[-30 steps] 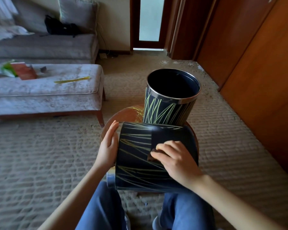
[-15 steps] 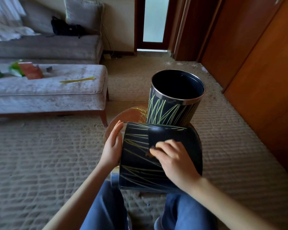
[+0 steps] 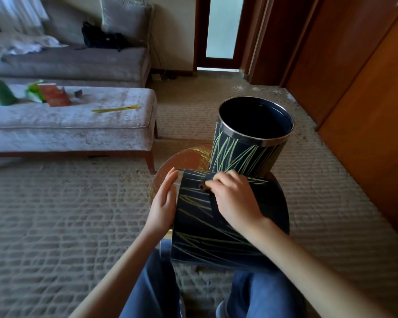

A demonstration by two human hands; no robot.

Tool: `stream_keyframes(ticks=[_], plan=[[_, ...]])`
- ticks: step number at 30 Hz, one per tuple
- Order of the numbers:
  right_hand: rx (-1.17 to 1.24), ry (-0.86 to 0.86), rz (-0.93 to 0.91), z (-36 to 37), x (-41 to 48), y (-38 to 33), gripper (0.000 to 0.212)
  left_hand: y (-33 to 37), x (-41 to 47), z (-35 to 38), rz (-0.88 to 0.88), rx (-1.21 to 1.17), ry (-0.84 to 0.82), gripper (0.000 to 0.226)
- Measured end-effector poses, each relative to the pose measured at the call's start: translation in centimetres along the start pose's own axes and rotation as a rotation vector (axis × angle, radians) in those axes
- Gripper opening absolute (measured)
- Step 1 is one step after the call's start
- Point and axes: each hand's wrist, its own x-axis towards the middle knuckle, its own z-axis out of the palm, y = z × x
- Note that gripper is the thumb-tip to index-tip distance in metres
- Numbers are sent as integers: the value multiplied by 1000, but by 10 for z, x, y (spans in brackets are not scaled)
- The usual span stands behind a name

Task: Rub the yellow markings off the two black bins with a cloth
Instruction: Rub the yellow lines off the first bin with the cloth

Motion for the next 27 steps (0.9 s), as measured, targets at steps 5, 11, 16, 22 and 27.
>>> stream_keyframes(ticks=[5, 11, 16, 22, 27], plan=[[62, 74, -247, -13, -44, -10, 25, -3, 2, 1, 31, -28, 9, 42], [104, -130, -74, 7, 34, 5, 15, -3, -15, 0, 67, -54, 6, 47], [73, -79, -94, 5, 23, -7, 18, -1, -16, -2, 34, -74, -11, 47], [105, -26, -480, -14, -34, -21, 21, 2, -13, -2, 7, -100, -14, 48], [157, -77, -258, 7, 28, -12, 17, 6, -22, -2, 18, -76, -1, 48]])
